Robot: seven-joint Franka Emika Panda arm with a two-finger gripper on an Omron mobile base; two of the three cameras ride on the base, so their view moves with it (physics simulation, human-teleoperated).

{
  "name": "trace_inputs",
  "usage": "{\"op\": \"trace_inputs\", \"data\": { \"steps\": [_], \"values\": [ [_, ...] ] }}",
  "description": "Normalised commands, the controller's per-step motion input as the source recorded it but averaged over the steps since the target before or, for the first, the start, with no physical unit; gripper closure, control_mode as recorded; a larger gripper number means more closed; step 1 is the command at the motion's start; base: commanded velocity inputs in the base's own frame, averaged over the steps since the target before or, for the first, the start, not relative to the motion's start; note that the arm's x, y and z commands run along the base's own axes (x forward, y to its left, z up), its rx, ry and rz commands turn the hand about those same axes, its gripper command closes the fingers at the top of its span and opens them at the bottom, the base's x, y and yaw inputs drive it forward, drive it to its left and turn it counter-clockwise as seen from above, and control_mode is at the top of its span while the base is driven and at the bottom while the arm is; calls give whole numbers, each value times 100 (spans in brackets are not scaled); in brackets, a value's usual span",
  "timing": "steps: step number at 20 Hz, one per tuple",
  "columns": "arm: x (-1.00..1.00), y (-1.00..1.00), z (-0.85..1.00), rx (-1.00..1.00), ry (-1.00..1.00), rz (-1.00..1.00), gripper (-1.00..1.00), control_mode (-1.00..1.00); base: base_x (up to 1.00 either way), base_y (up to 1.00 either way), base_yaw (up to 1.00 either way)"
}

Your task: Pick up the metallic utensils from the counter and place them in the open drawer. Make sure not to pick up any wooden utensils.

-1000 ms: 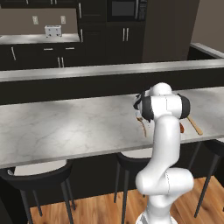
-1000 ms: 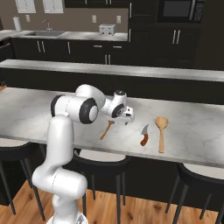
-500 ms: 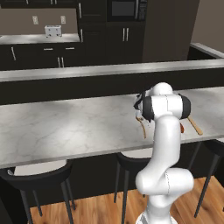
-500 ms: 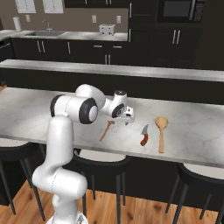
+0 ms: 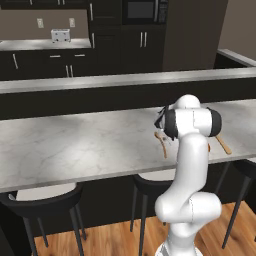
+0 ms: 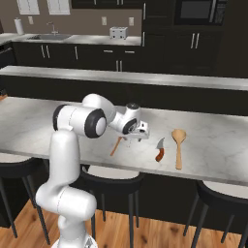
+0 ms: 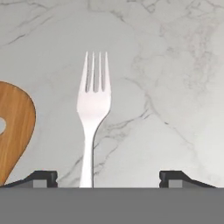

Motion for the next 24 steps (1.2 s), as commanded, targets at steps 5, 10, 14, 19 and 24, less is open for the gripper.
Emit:
{"op": "trace_inputs", "data": {
  "steps": [5, 10, 14, 19, 24],
  "values": [
    [8, 6, -99, 2, 0, 0, 100, -100, 0, 0, 0],
    [-7, 7, -95, 2, 0, 1, 100, -100, 0, 0, 0],
    [-41, 2, -60, 2, -1, 0, 100, -100, 0, 0, 0],
    [-79, 26, -26, 5, 0, 0, 100, -100, 0, 0, 0],
    [-100, 37, -25, 5, -3, 0, 100, -100, 0, 0, 0]
  ]
}}
